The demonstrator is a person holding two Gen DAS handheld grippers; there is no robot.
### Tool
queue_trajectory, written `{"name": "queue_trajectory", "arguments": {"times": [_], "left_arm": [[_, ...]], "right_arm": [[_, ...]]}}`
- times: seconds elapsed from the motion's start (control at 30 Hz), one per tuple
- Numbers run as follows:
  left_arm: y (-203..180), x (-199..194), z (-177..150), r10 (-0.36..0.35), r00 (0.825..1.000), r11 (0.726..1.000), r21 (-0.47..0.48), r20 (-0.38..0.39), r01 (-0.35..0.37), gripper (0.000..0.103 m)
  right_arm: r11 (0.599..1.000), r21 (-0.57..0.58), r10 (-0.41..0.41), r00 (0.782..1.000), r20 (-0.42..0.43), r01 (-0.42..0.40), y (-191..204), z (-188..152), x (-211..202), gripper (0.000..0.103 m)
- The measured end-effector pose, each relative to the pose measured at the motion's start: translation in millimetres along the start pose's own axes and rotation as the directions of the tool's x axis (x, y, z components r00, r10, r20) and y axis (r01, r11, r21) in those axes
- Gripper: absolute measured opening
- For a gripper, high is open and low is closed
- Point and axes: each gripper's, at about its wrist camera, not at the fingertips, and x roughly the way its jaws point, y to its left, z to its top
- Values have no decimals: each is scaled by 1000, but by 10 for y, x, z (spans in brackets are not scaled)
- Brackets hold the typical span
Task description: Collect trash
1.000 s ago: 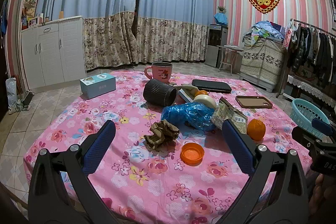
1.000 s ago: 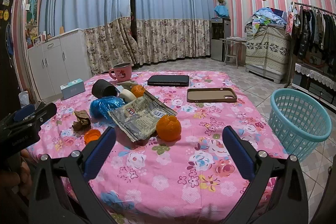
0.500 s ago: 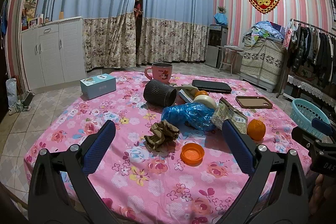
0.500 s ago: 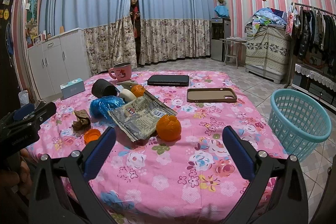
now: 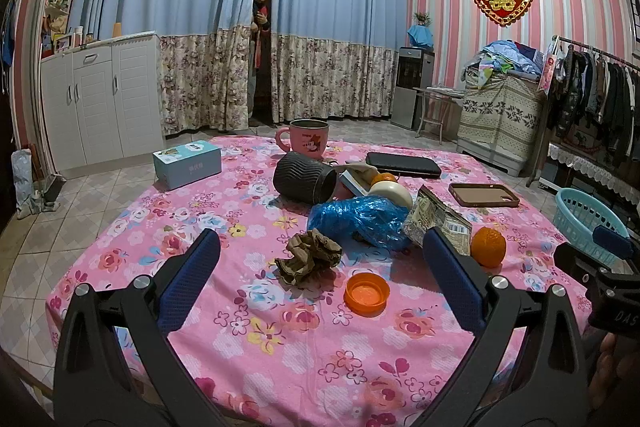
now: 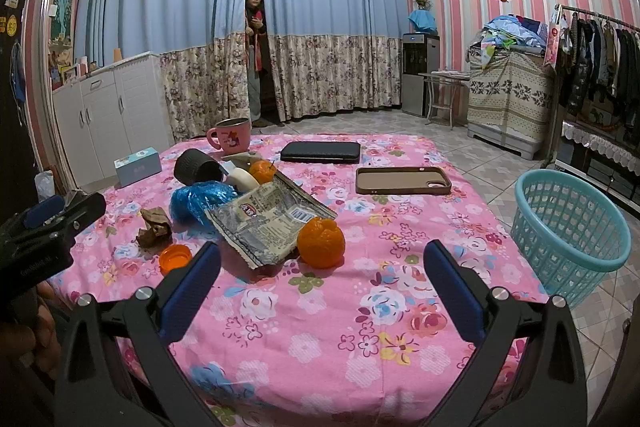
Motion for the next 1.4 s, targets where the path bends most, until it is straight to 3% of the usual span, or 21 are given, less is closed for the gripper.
{"name": "queue_trajectory", "arguments": {"times": [0.83,1.07,1.2,1.3,1.37,1.4], "left_arm": [[37,26,20,11,1000,1000,0,-13,-11,98],[69,254,57,34,997,999,17,-65,-33,98],[158,500,38,39,986,999,3,-163,-39,98],[203,574,23,43,981,999,0,-189,-44,98],[220,619,16,48,979,999,6,-200,-48,98],[215,655,5,50,976,999,8,-210,-50,98]], "right_arm": [[1000,-9,-6,999,-45,6,-112,-15,78,99],[1000,-10,4,992,-126,-5,-101,57,372,99],[999,-27,-36,980,-195,32,-104,42,612,98],[998,-26,-58,970,-237,53,-95,71,820,86],[998,-27,-66,961,-267,61,-95,90,969,70],[998,-23,-60,957,-285,56,-81,94,1040,69]]}}
